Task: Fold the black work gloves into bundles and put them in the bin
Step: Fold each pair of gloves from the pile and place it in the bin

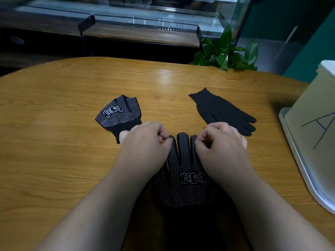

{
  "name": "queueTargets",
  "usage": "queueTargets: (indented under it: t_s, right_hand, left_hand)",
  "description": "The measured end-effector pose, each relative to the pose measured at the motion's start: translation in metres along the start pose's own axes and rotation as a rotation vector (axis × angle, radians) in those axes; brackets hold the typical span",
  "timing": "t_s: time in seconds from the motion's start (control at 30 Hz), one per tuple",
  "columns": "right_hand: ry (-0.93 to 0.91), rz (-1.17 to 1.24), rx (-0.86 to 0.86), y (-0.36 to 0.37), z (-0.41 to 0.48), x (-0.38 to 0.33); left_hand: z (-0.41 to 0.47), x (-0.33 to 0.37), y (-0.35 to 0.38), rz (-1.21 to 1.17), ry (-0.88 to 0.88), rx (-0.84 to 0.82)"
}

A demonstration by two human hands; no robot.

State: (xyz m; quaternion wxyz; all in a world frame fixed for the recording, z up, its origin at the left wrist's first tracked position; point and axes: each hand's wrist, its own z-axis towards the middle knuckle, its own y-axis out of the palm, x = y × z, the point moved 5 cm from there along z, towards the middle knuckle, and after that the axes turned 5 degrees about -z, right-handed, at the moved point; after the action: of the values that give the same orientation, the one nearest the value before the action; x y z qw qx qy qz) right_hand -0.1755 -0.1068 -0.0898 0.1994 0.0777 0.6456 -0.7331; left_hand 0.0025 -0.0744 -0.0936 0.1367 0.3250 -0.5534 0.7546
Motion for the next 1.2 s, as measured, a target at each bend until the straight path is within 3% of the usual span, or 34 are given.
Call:
queueTargets:
  t_s: [0.27,0.47,0.6,0.87,1.03,1.2]
  right_hand:
    - [0.020,0.119,0.005,-0.018,-0.004,0.016]
    - [-0.054,0.017,-0.107,-0.026,-0.018,0.023]
    - [-0.123,-0.054,-0.147,-0.025,-0.028,0.017]
    - [-0.131,-0.207,-0.143,-0.023,-0.032,0.017]
    - [-0.157,-0.153,-0.122,-0.024,-0.033,0.016]
    - [-0.200,-0.202,-0.153,-0.019,-0.032,0.017]
  left_hand:
    - [-0.005,0.002,-0.017,0.011,0.026,-0.018]
    - [-0.022,0.000,-0.027,0.247,0.069,-0.240]
    - [-0.034,0.004,-0.032,0.330,0.105,-0.293]
    - [-0.040,0.002,-0.026,0.250,0.048,-0.332]
    - [-0.040,0.006,-0.029,0.171,0.051,-0.338]
    - [-0.037,0.002,-0.028,-0.012,-0.021,-0.363]
